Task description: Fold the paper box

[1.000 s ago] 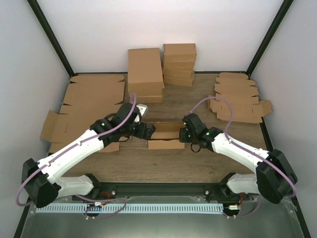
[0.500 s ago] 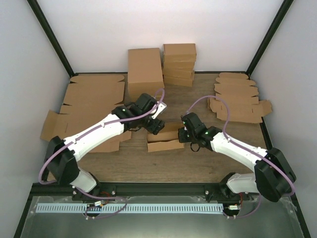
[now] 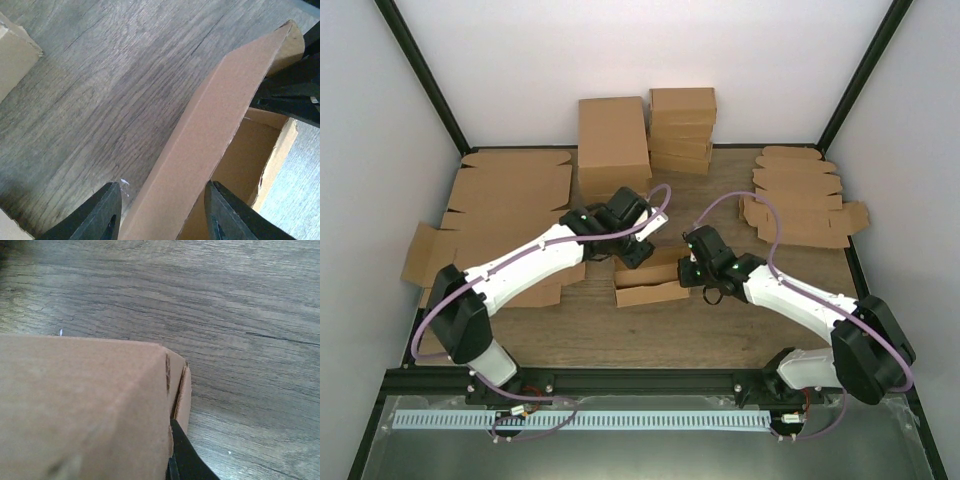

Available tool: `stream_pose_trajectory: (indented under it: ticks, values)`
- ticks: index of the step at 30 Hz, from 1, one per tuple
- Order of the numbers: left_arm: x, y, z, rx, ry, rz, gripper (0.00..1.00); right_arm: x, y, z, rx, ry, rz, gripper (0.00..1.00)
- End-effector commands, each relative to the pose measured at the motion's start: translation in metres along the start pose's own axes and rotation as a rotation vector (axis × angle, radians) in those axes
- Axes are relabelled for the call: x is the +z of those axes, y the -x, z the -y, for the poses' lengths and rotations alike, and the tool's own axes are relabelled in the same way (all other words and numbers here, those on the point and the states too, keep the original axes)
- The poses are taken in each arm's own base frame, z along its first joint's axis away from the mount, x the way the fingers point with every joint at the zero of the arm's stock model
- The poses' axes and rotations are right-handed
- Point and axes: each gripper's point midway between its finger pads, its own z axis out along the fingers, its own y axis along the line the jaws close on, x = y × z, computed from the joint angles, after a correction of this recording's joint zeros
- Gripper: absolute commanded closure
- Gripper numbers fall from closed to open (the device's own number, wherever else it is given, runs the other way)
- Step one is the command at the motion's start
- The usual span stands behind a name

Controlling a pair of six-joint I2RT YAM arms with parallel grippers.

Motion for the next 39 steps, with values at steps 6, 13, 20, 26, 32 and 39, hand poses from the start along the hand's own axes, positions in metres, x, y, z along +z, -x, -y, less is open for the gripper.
stream_pose_trajectory:
  ticks: [6, 13, 20, 26, 32, 39]
  values:
    - [0.017, -0.002, 0.001, 0.044, -0.004, -0.051, 0.70, -0.002, 0.013, -0.013, -0.036, 0.033, 0.013, 0.98]
    - [0.025, -0.012, -0.003, 0.051, 0.035, -0.085, 0.96, -0.001, 0.016, -0.014, -0.039, 0.026, 0.004, 0.90]
    - [0.034, -0.022, 0.003, 0.060, 0.031, -0.118, 0.96, -0.017, 0.026, -0.017, -0.024, 0.039, 0.047, 0.83]
    - [0.036, -0.023, 0.003, 0.059, 0.041, -0.128, 0.96, -0.035, 0.033, -0.016, -0.020, 0.029, 0.064, 0.75]
    - [0.036, -0.024, 0.002, 0.055, 0.046, -0.129, 0.96, -0.058, 0.035, -0.014, 0.001, 0.031, 0.088, 0.58]
    - [0.037, -0.025, 0.002, 0.052, 0.050, -0.133, 0.96, -0.081, 0.027, -0.009, 0.031, 0.040, 0.091, 0.39]
